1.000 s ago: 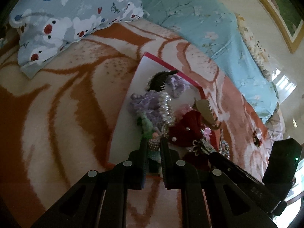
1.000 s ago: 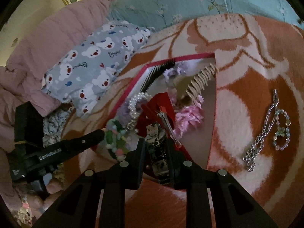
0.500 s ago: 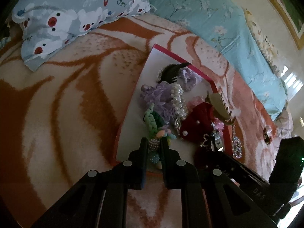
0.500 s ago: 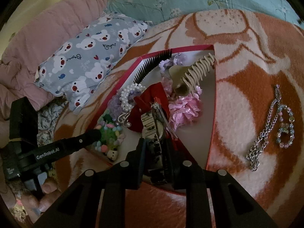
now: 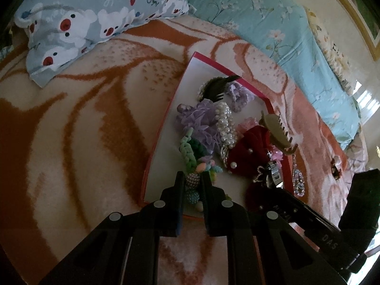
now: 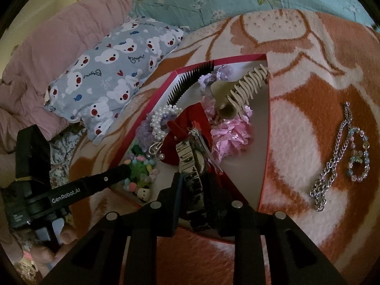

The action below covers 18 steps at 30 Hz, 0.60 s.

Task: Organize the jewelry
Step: 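Lower both items into the box and open both tools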

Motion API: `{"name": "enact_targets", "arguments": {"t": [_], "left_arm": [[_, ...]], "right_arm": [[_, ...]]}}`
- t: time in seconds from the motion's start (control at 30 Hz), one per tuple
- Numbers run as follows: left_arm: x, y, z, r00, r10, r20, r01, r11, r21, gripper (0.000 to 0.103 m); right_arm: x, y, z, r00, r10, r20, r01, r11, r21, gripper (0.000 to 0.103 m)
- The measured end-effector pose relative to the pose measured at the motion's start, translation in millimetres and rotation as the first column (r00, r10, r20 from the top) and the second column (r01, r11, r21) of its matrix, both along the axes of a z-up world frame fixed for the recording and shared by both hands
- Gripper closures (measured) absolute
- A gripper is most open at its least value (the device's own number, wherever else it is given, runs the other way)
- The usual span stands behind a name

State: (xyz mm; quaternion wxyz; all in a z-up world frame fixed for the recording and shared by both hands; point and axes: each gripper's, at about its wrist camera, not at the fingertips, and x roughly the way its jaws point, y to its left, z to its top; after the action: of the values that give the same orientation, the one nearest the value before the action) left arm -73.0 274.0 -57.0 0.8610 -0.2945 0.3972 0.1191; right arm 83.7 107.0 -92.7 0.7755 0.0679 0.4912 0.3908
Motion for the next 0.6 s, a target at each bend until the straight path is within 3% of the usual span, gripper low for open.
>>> {"name": "enact_targets", "arguments": {"t": [0.1, 0.17, 0.6], "left_arm": [[-0.6, 0.0, -0.3, 1.0, 0.001, 0.002, -0.001, 1.0, -0.005, 0.089], [-0.9, 0.6, -0.5, 1.0, 0.001, 0.004, -0.001, 1.0, -0.008, 0.089], [-0.4, -7.1, 3.3, 1.0, -0.007, -0.005, 0.007, 1.0, 0.025, 0.08]], "right_arm": [[0.3, -1.8, 1.2, 1.0, -0.004, -0.006, 0.005, 1.0, 0.011, 0.076], [0.7, -3.4, 3.3, 1.0, -0.009, -0.004, 0.009, 1.0, 0.019, 0.068], [0.3, -16.4, 9.7, 0.999, -0.031, -0.015, 0.032, 0.998, 0.062, 0.065]]}}
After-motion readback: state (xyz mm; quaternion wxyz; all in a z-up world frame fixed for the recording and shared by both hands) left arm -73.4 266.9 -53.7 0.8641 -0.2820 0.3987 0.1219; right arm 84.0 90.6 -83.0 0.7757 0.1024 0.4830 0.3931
